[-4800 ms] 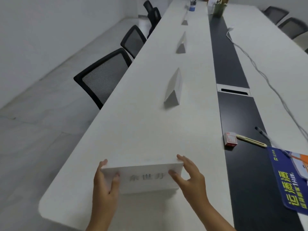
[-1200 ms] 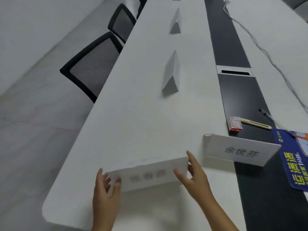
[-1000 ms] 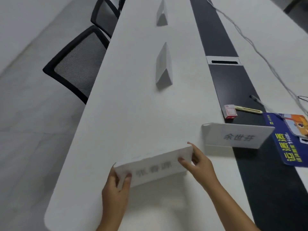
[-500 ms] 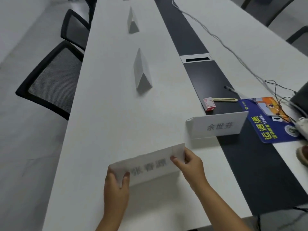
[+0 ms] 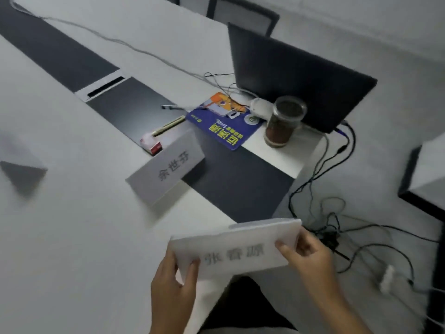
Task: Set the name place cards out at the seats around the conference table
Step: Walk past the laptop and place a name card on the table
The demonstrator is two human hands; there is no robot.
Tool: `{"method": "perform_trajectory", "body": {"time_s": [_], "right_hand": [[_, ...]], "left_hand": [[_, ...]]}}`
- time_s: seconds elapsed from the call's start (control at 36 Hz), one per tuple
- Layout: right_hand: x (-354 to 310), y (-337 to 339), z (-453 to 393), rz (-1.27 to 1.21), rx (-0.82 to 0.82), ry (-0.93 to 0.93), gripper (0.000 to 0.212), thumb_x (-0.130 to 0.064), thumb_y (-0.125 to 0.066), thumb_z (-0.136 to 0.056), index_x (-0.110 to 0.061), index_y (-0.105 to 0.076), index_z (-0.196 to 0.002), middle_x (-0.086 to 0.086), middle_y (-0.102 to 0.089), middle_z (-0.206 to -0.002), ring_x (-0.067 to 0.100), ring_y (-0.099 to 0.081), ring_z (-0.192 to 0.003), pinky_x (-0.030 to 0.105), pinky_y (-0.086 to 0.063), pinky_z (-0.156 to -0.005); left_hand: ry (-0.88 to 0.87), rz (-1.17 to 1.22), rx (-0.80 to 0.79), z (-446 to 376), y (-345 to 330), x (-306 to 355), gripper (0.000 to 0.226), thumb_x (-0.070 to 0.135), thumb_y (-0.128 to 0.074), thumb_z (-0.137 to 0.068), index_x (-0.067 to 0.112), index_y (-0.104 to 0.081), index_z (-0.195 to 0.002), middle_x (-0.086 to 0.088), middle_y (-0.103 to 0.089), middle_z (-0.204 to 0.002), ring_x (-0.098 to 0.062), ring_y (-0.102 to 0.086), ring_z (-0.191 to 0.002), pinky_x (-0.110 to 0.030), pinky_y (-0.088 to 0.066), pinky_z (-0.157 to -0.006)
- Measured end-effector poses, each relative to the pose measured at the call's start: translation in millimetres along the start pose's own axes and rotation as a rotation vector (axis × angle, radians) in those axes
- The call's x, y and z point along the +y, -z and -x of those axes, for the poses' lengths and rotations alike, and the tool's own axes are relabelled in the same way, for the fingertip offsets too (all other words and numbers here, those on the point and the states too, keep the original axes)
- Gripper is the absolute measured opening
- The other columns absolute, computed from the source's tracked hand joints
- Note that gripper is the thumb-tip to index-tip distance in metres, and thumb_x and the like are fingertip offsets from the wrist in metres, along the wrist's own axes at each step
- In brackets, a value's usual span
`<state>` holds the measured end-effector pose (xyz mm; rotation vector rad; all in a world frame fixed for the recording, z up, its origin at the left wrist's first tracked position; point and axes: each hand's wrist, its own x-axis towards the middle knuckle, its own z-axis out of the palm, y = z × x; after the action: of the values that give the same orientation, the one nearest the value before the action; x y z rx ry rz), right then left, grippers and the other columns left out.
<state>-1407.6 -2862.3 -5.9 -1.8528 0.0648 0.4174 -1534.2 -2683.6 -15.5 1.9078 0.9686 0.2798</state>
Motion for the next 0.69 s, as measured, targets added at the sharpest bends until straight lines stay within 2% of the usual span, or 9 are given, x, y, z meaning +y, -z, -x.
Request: {"method": "perform_trajectory", "body": {"time_s": [0.08,0.17,0.22,0.25,0.31,0.36,0.47,0.58,0.69], "right_hand": [[13.0,48.2,9.7,-0.093,0.23,-0.067,0.042,0.0,-0.07,-0.071,-0.01,-0.06,-0.11,0.001,-0.066,-0.096,0.013,-0.061,-0.086,0.019,-0.054,-0.076],[34.0,107.3,22.3,-0.142,0.46,-0.17,0.048,0.006,-0.069,-0.07,0.001,-0.058,-0.116,0.009,-0.063,-0.101,0.02,-0.057,-0.093,0.028,-0.048,-0.083],[50.3,143.8,31.5,-0.178,0.569,-0.237,0.047,0.008,-0.069,-0.069,0.005,-0.058,-0.114,0.012,-0.066,-0.092,0.022,-0.059,-0.093,0.031,-0.047,-0.089],[58.7,160.5,35.8,-0.193,0.622,-0.263,0.047,0.009,-0.07,-0.068,0.004,-0.059,-0.113,0.008,-0.069,-0.082,0.019,-0.062,-0.09,0.03,-0.047,-0.091],[77.3,194.7,43.2,-0.218,0.708,-0.29,0.047,0.009,-0.072,-0.065,0.001,-0.062,-0.111,-0.016,-0.069,-0.06,-0.005,-0.063,-0.07,0.009,-0.048,-0.075],[94.5,229.0,47.2,-0.274,0.782,-0.314,0.048,0.008,-0.073,-0.064,-0.001,-0.063,-0.109,-0.025,-0.065,-0.052,-0.016,-0.058,-0.056,-0.001,-0.043,-0.06],[112.2,291.7,46.8,-0.316,0.866,-0.308,0.047,0.006,-0.075,-0.064,-0.001,-0.064,-0.109,-0.006,-0.074,-0.074,-0.008,-0.06,-0.062,0.0,-0.044,-0.061],[111.2,340.4,30.5,-0.325,0.889,-0.306,0.044,0.007,-0.072,-0.066,-0.004,-0.064,-0.108,-0.03,-0.061,-0.047,-0.001,-0.057,-0.068,-0.004,-0.041,-0.054],[119.3,372.6,-8.5,-0.337,0.836,-0.336,0.043,0.005,-0.073,-0.067,-0.004,-0.065,-0.107,-0.029,-0.063,-0.051,-0.004,-0.06,-0.068,-0.001,-0.043,-0.061]], "left_hand": [[-0.12,0.05,-0.167,-4.2,-42.2,26.6,0.067,0.021,-0.068,-0.076,0.028,-0.034,-0.133,0.007,-0.057,-0.111,-0.016,-0.058,-0.1,-0.018,-0.045,-0.076],[-0.279,0.04,-0.349,1.7,-95.0,56.6,0.073,0.044,-0.064,-0.065,0.034,-0.028,-0.128,0.018,-0.058,-0.1,-0.006,-0.063,-0.09,0.005,-0.04,-0.067],[-0.337,0.033,-0.472,7.5,-131.1,74.6,0.073,0.046,-0.066,-0.062,0.032,-0.033,-0.126,0.035,-0.054,-0.096,0.002,-0.063,-0.085,0.009,-0.035,-0.066],[-0.36,0.035,-0.53,11.9,-149.8,83.4,0.071,0.041,-0.07,-0.063,0.033,-0.035,-0.125,0.045,-0.052,-0.089,0.011,-0.061,-0.083,0.01,-0.034,-0.065],[-0.377,0.048,-0.63,22.9,-188.1,102.4,0.074,0.029,-0.076,-0.064,0.03,-0.038,-0.128,0.052,-0.049,-0.08,0.022,-0.053,-0.075,0.01,-0.033,-0.064],[-0.388,0.022,-0.71,35.9,-227.2,115.8,0.069,0.018,-0.076,-0.069,0.024,-0.043,-0.129,0.041,-0.049,-0.089,0.021,-0.048,-0.074,0.01,-0.033,-0.064],[-0.373,0.001,-0.787,59.6,-297.4,136.0,0.067,0.016,-0.076,-0.068,0.026,-0.047,-0.127,0.03,-0.056,-0.089,0.031,-0.047,-0.068,0.008,-0.036,-0.065],[-0.356,-0.036,-0.82,74.6,-343.3,164.4,0.067,0.013,-0.075,-0.068,0.024,-0.047,-0.128,0.002,-0.069,-0.099,0.001,-0.061,-0.086,0.001,-0.041,-0.066],[-0.359,-0.1,-0.767,65.1,-379.3,186.3,0.069,0.012,-0.077,-0.066,0.02,-0.049,-0.127,-0.009,-0.069,-0.105,-0.015,-0.061,-0.095,0.009,-0.035,-0.063]]}}
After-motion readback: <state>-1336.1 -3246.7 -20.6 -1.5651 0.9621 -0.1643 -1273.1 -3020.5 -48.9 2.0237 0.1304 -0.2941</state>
